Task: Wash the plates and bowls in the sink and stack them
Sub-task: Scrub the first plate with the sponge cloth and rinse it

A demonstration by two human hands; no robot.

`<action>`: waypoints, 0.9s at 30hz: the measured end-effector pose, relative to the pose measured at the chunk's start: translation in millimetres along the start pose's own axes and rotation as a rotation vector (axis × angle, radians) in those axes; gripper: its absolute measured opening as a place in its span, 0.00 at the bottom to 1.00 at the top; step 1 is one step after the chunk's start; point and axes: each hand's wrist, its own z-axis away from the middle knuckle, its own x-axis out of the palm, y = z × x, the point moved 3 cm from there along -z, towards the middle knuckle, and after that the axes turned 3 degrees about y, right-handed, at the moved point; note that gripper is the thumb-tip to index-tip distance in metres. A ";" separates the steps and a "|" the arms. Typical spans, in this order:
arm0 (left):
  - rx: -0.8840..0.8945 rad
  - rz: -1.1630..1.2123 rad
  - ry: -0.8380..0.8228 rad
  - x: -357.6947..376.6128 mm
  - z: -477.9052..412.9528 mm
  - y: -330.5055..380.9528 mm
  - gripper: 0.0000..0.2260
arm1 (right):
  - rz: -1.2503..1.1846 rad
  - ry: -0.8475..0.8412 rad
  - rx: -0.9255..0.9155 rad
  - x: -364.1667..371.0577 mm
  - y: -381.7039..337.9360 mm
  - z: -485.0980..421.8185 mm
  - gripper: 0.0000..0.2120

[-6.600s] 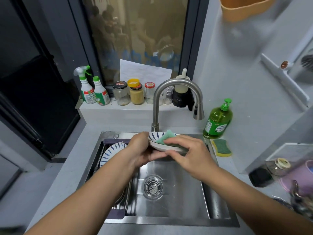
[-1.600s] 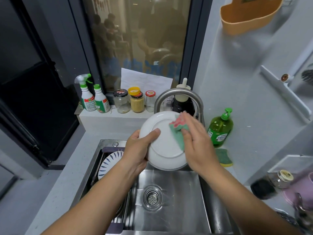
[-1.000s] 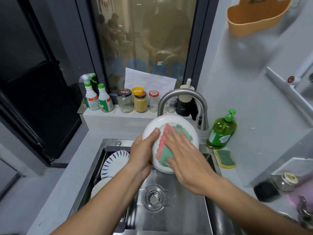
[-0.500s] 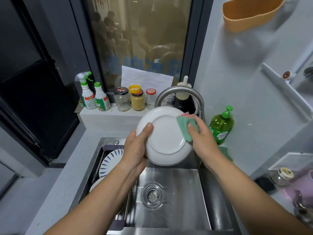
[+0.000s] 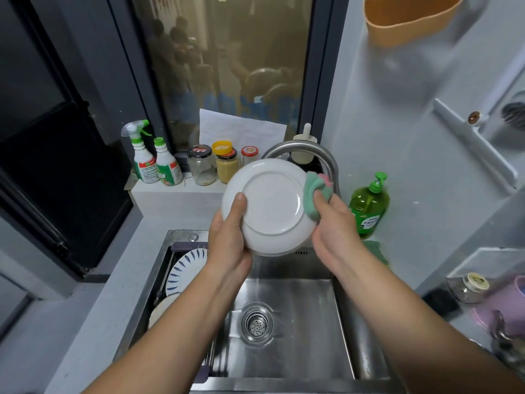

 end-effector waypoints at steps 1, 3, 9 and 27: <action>-0.009 0.021 0.018 -1.5 -0.4 -2.2 0.20 | 0.014 -0.012 0.006 -0.8 7.6 5.3 0.10; -0.050 0.084 0.041 -4.2 -4.3 -8.3 0.24 | 0.037 -0.047 0.048 -1.6 30.8 22.0 0.11; -0.137 0.148 0.048 -5.8 -3.2 -20.3 0.32 | 0.070 -0.160 0.055 -5.2 53.4 35.4 0.14; -0.502 0.098 0.036 -69.9 -4.6 -4.7 0.32 | 0.353 -0.455 0.275 -32.1 55.4 -8.5 0.16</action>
